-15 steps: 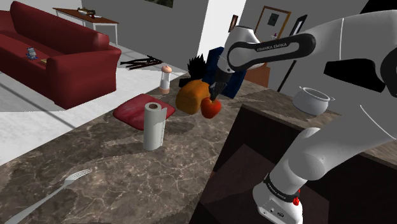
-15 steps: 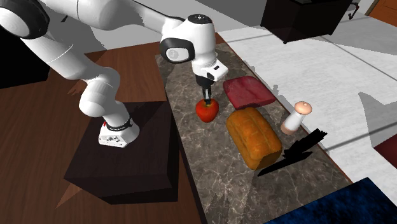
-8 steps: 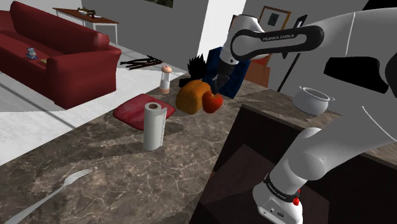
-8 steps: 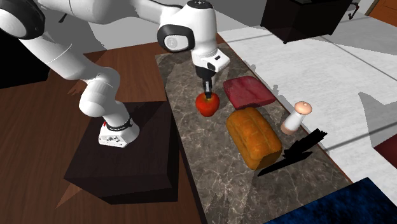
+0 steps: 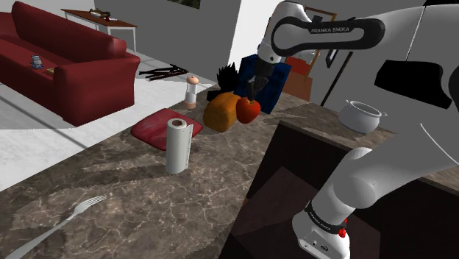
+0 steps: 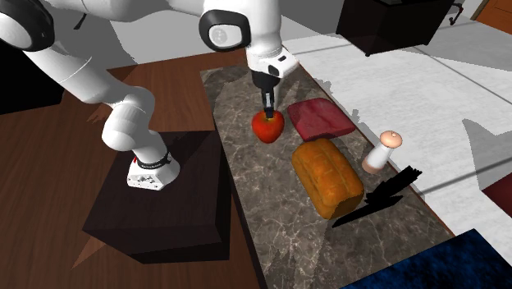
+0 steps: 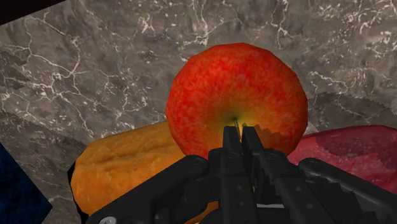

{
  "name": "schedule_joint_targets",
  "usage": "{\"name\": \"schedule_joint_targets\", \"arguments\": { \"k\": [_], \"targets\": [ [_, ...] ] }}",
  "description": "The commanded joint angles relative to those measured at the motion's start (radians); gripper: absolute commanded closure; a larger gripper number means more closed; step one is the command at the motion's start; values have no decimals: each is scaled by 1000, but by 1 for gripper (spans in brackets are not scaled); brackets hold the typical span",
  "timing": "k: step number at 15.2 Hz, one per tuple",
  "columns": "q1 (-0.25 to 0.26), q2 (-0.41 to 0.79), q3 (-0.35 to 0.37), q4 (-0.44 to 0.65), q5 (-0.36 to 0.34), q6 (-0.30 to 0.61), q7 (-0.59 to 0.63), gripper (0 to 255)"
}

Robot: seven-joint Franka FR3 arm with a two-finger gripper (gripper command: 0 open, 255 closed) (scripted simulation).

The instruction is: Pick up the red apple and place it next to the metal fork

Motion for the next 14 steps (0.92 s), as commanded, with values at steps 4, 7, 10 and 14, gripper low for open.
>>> {"name": "schedule_joint_targets", "arguments": {
  "k": [4, 7, 10, 14],
  "targets": [
    [0, -3, 1, 66, 1, -70, -1, 255],
    [1, -2, 2, 107, 1, -110, -1, 255],
    [9, 7, 19, 135, 6, -128, 22, 255],
    [43, 50, 85, 151, 21, -103, 115, 255]
  ]
}}
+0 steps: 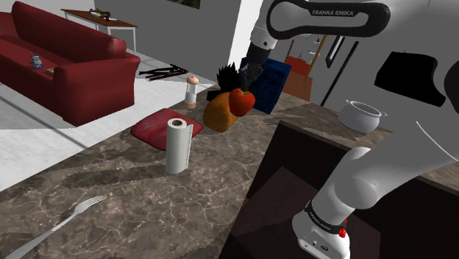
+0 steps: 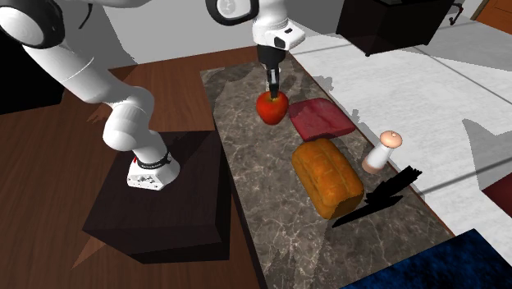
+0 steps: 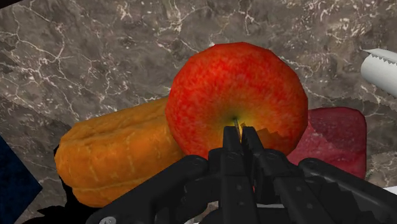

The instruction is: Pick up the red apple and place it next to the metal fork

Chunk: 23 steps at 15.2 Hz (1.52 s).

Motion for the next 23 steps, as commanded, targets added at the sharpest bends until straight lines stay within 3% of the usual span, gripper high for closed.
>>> {"name": "schedule_joint_targets", "arguments": {
  "k": [1, 12, 23],
  "targets": [
    [19, 21, 37, 13, 7, 7, 54, 255],
    [105, 228, 203, 166, -7, 54, 312, 255],
    [223, 541, 319, 478, -118, 28, 569, 255]
  ]
}}
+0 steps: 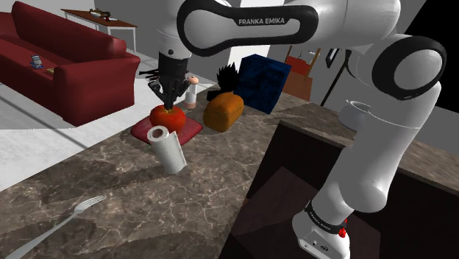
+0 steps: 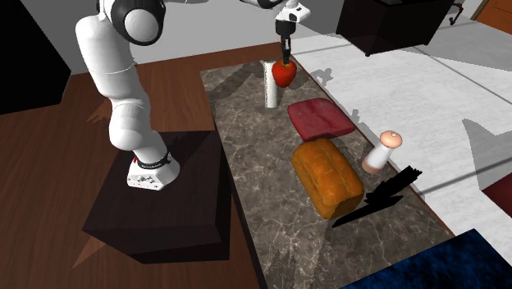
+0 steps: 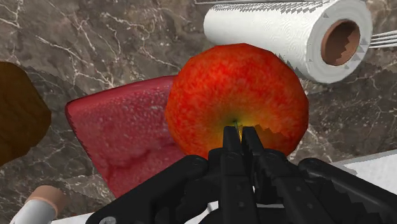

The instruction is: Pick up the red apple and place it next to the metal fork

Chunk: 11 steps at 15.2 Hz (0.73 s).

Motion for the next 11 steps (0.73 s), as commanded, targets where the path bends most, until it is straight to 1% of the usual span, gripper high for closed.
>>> {"name": "schedule_joint_targets", "arguments": {
  "k": [1, 4, 7, 9, 11],
  "targets": [
    [30, 70, 15, 81, -28, -18, 48, 255],
    [81, 177, 27, 210, -71, -51, 106, 255],
    [142, 296, 31, 365, -113, -97, 156, 255],
    [189, 386, 29, 491, -140, -139, 181, 255],
    [242, 489, 23, 646, -166, -194, 199, 255]
  ]
}}
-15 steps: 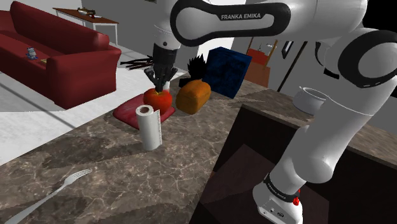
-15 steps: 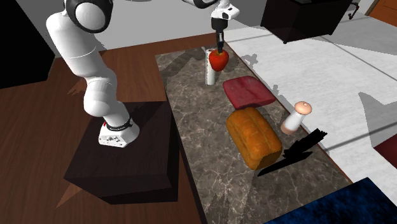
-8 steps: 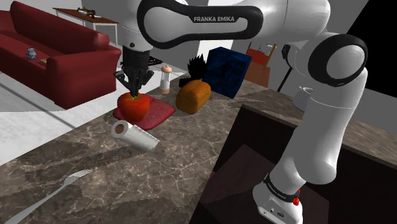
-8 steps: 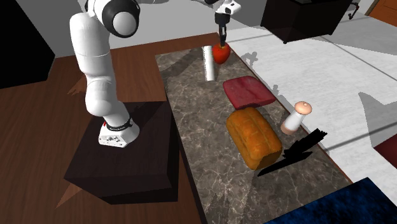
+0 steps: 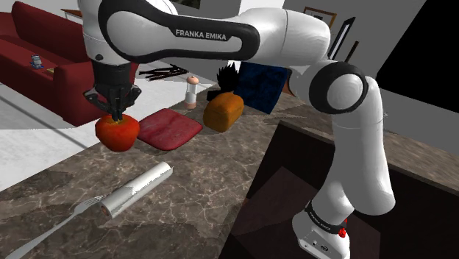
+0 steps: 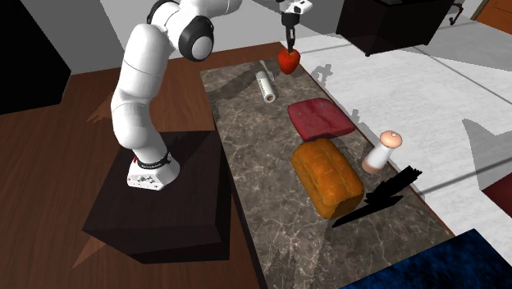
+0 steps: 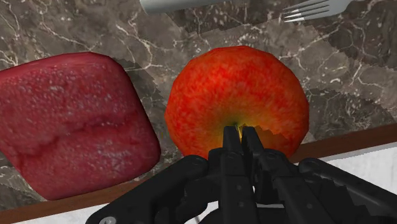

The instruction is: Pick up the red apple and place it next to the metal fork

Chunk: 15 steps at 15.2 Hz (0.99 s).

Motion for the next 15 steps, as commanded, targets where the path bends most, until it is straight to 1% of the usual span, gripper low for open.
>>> {"name": "schedule_joint_targets", "arguments": {
  "k": [1, 3, 5, 8, 15],
  "targets": [
    [60, 114, -8, 176, -27, -64, 18, 255],
    [129, 255, -24, 414, -49, -157, 14, 255],
    [114, 227, -21, 336, -45, -109, 23, 255],
    [98, 204, -18, 252, -43, -52, 34, 255],
    [75, 181, -16, 115, -44, 58, 52, 255]
  ]
}}
